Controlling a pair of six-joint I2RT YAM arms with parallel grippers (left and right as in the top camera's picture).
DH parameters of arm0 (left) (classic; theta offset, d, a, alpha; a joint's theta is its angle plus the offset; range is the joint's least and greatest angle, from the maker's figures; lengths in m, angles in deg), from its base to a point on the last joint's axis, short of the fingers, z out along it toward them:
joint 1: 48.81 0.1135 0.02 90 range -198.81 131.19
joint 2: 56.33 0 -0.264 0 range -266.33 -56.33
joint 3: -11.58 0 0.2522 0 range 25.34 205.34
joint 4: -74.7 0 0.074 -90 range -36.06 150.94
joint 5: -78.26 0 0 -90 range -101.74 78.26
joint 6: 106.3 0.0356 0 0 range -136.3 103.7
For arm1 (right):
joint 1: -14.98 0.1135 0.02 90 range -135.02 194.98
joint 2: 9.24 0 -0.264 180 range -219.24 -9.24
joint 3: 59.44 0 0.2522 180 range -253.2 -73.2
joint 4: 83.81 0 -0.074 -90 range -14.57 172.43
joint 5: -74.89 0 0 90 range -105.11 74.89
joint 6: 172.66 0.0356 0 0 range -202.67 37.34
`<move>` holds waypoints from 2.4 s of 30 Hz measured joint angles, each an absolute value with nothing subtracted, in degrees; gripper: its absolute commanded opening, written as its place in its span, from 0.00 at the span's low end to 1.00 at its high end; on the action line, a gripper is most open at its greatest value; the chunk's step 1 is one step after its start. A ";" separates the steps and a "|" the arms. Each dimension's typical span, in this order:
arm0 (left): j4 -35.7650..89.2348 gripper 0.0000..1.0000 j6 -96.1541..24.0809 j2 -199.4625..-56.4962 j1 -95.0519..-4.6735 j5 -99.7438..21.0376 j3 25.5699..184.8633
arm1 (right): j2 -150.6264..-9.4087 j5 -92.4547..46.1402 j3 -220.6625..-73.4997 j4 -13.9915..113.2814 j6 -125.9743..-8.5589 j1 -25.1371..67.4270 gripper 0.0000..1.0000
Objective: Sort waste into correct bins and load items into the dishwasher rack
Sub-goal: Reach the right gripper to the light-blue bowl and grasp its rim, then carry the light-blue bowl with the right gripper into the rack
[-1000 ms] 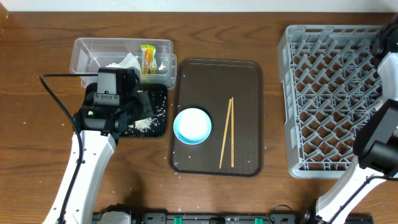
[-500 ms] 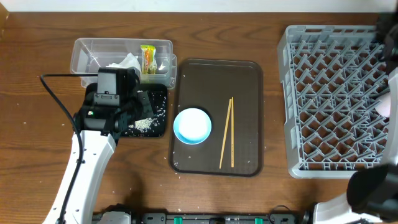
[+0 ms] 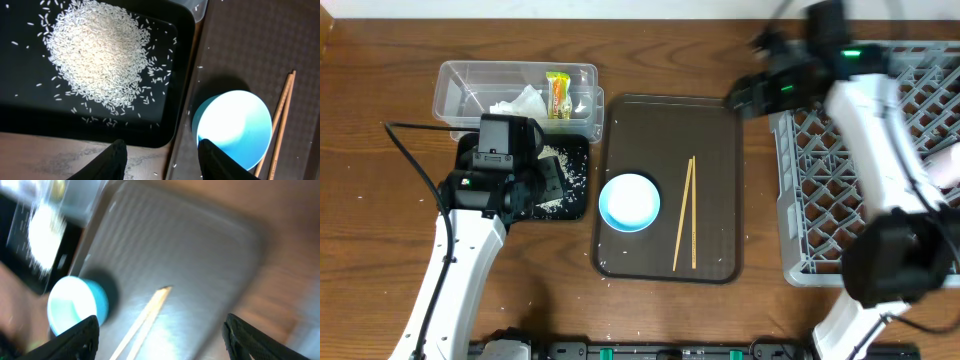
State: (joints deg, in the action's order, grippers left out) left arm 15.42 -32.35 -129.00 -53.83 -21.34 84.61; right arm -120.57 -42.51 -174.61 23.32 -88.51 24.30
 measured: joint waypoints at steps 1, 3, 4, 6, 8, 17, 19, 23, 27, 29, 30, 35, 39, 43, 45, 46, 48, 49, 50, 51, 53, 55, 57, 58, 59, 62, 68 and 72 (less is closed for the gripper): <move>15.31 0.49 -32.35 -129.00 -53.85 -21.19 84.61 | -121.95 -42.82 -174.61 22.99 -88.29 26.25 0.72; 15.10 0.50 -32.35 -129.00 -53.83 -20.73 84.61 | -124.94 -43.45 -174.61 22.31 -87.99 29.96 0.68; 15.05 0.50 -32.35 -129.00 -53.83 -20.64 84.61 | -126.43 -43.65 -174.61 22.05 -87.94 31.69 0.65; 15.03 0.49 -32.35 -129.00 -53.85 -20.49 84.61 | -128.84 -43.87 -174.61 21.90 -87.68 34.75 0.63; 15.03 0.50 -32.35 -129.00 -53.83 -20.34 84.61 | -131.15 -43.80 -174.59 21.61 -87.66 37.96 0.60; 15.01 0.50 -32.35 -129.00 -53.85 -20.34 84.61 | -133.77 -38.42 -174.39 21.33 -85.69 46.34 0.48; 14.99 0.50 -32.35 -129.00 -53.85 -20.34 84.61 | -133.80 -36.57 -174.39 21.29 -85.19 47.41 0.44; 14.94 0.49 -32.35 -129.00 -53.85 -20.34 84.61 | -133.99 -32.96 -174.39 21.46 -83.81 48.74 0.40; 14.92 0.50 -32.35 -129.00 -53.83 -20.34 84.61 | -134.08 -30.97 -173.47 22.68 -83.09 49.50 0.30; 14.92 0.50 -32.35 -129.00 -53.85 -20.34 84.61 | -134.08 -30.56 -172.36 23.73 -82.72 49.79 0.23; 14.90 0.50 -32.35 -129.00 -53.83 -20.34 84.61 | -134.10 -30.36 -171.53 24.32 -82.37 49.96 0.17; 14.90 0.50 -32.35 -129.00 -53.85 -20.34 84.61 | -134.45 -30.03 -169.52 25.77 -81.28 50.16 0.01; 14.90 0.50 -32.35 -129.00 -53.85 -20.34 84.61 | -134.45 -29.35 -169.91 26.07 -81.15 49.85 0.01; 14.90 0.50 -32.35 -129.00 -53.83 -20.34 84.61 | -133.62 -24.41 -171.88 25.66 -81.15 47.91 0.01; 14.90 0.50 -32.35 -129.00 -53.85 -20.34 84.61 | -131.35 -18.43 -173.28 26.36 -81.12 45.40 0.01; 14.90 0.50 -32.35 -129.00 -53.83 -20.34 84.61 | -130.15 -15.85 -173.78 27.01 -81.15 44.30 0.01; 14.90 0.50 -32.35 -129.00 -53.83 -20.34 84.61 | -126.32 -7.96 -174.41 30.07 -81.15 41.42 0.01; 14.90 0.50 -32.35 -129.00 -53.83 -20.34 84.61 | -124.38 -4.02 -174.83 31.82 -81.15 40.02 0.01; 14.90 0.50 -32.35 -129.00 -53.85 -20.34 84.61 | -122.28 0.33 -175.09 33.81 -81.17 38.44 0.01; 14.90 0.50 -32.35 -129.00 -53.83 -20.34 84.61 | -120.25 5.11 -175.55 36.02 -81.21 36.85 0.01; 14.90 0.50 -32.35 -129.00 -53.83 -20.34 84.61 | -117.03 14.03 -176.27 40.85 -81.41 33.64 0.01; 14.90 0.50 -32.35 -129.00 -53.83 -20.34 84.61 | -115.22 21.64 -176.82 46.20 -82.11 30.71 0.01; 14.90 0.50 -32.35 -129.00 -53.85 -20.34 84.61 | -114.61 27.71 -177.28 51.03 -83.29 27.76 0.01; 14.90 0.50 -32.35 -129.00 -53.85 -20.34 84.61 | -114.63 30.16 -177.30 53.17 -84.12 26.14 0.01; 14.90 0.50 -32.35 -129.00 -53.85 -20.34 84.61 | -114.87 32.35 -177.28 55.10 -85.19 24.59 0.01; 14.90 0.50 -32.35 -129.00 -53.85 -20.32 84.61 | -116.44 38.03 -177.23 60.48 -88.56 20.57 0.01; 14.88 0.50 -32.35 -129.00 -53.85 -20.34 84.61 | -122.65 47.89 -177.23 69.74 -97.45 13.16 0.01; 14.90 0.50 -32.35 -129.00 -53.85 -20.32 84.61 | -127.00 51.30 -177.17 71.58 -101.65 9.27 0.01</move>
State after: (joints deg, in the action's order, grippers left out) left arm 14.90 -32.35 -129.00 -53.85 -20.32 84.61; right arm -127.00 51.30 -177.17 71.58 -101.65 9.27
